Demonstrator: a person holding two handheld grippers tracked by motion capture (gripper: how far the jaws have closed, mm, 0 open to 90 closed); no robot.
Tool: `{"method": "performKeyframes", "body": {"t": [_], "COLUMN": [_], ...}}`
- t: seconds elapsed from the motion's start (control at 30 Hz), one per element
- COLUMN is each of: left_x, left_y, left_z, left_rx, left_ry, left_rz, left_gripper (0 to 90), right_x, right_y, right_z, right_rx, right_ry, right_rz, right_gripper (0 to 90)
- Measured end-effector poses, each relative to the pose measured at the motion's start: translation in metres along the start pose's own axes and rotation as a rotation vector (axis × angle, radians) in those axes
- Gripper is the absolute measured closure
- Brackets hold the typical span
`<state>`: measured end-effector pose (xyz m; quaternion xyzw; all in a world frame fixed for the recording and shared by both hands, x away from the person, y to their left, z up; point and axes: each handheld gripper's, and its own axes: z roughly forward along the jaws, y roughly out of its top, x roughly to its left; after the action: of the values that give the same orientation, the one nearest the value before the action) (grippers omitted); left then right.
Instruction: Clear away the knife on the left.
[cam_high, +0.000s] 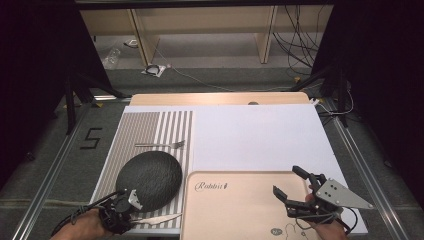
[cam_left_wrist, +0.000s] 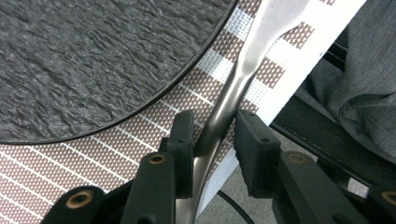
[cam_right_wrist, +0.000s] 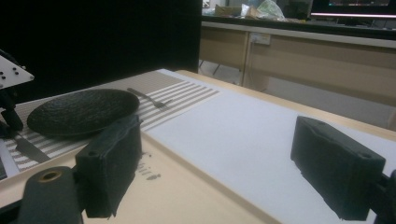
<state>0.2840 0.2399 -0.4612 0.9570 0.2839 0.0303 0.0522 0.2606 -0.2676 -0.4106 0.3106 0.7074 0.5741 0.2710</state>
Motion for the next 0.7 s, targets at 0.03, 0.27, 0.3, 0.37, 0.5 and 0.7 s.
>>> {"method": "performKeyframes", "body": {"t": [0.03, 0.27, 0.3, 0.37, 0.5, 0.7], "left_x": [-0.0007, -0.0032, -0.0037, -0.0044, -0.0057, -0.0074], "left_y": [0.0004, 0.0021, 0.002, 0.0023, 0.0027, 0.0028], "left_z": [-0.0002, 0.0, 0.0, -0.0001, -0.0004, -0.0008], "left_rx": [0.003, 0.013, 0.012, 0.013, 0.016, 0.018], "left_ry": [0.003, -0.004, -0.001, -0.004, 0.002, 0.009], "left_rz": [0.008, 0.035, 0.041, 0.052, 0.073, 0.08], "left_gripper": [68.7, 74.8, 74.9, 76.3, 78.6, 79.1], "right_x": [0.0, 0.0005, 0.0003, 0.0003, 0.0007, 0.0004], "right_y": [0.0, 0.0, -0.0001, -0.0002, -0.0002, -0.0005], "right_z": [0.0, 0.0004, 0.0004, 0.0003, 0.0007, 0.001], "right_rx": [0.0, 0.002, 0.003, 0.007, 0.007, 0.01], "right_ry": [0.0, 0.004, 0.003, 0.004, 0.007, 0.007], "right_rz": [0.0, -0.004, -0.003, -0.002, -0.005, -0.002], "right_gripper": [17.3, 17.3, 17.3, 17.3, 17.3, 17.3]}}
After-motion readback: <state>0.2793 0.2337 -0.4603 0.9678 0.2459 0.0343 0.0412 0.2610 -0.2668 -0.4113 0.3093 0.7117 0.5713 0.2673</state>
